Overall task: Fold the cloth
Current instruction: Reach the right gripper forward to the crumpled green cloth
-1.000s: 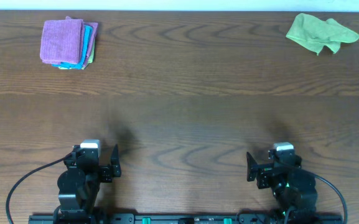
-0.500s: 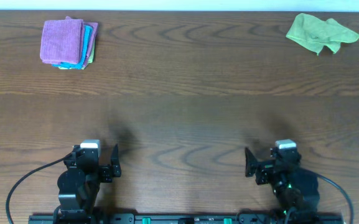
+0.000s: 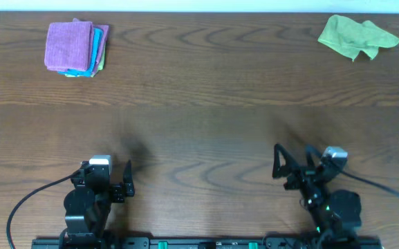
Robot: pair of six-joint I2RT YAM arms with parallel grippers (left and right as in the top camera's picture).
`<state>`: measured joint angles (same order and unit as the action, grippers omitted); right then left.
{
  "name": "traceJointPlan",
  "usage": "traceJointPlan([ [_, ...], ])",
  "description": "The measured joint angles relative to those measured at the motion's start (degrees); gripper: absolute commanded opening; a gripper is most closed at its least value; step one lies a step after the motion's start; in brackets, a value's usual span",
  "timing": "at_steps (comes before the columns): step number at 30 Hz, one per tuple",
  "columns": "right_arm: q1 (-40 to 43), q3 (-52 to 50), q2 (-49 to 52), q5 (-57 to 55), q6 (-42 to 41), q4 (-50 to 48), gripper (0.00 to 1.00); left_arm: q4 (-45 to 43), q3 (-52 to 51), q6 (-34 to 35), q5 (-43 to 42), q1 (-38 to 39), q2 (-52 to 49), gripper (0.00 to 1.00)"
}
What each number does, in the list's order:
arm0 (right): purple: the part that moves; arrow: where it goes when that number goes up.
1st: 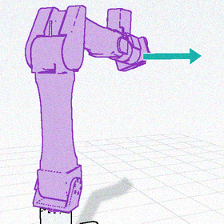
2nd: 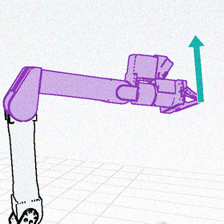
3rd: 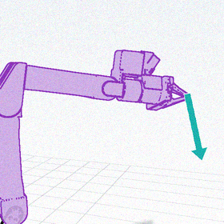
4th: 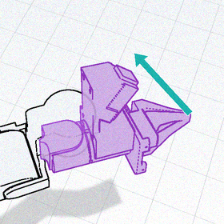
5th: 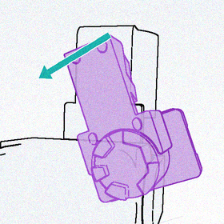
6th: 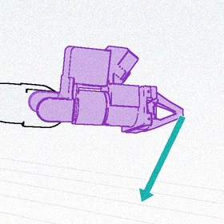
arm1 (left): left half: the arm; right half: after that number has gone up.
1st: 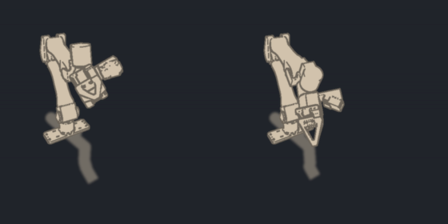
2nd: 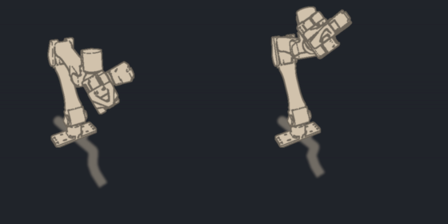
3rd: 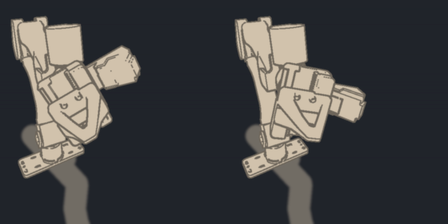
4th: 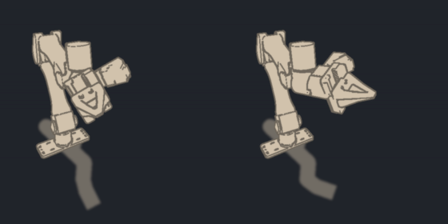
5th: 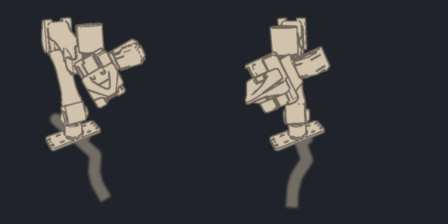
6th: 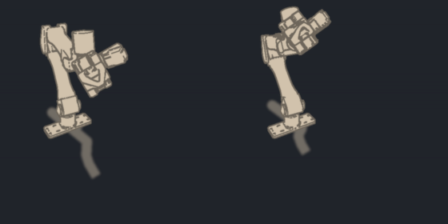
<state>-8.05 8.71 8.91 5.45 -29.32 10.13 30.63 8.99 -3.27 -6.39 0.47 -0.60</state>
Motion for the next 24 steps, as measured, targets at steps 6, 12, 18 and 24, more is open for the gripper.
traceJointPlan([
  [6,3.15,1.95,25.53,-2.12,0.70,-18.43,0.99,-0.04,0.00,0.00,0.00,0.00,0.02,0.96],
  [12,9.07,16.70,54.66,-2.23,4.09,-23.15,0.99,-0.04,0.00,0.00,0.00,0.00,0.02,0.95],
  [18,13.97,41.13,77.94,-2.84,8.92,-15.41,0.99,-0.04,0.00,0.00,0.00,0.00,0.02,0.95],
  [24,17.59,58.21,89.20,-4.46,10.54,0.11,0.99,-0.04,0.00,0.00,0.00,0.00,0.02,0.95],
])
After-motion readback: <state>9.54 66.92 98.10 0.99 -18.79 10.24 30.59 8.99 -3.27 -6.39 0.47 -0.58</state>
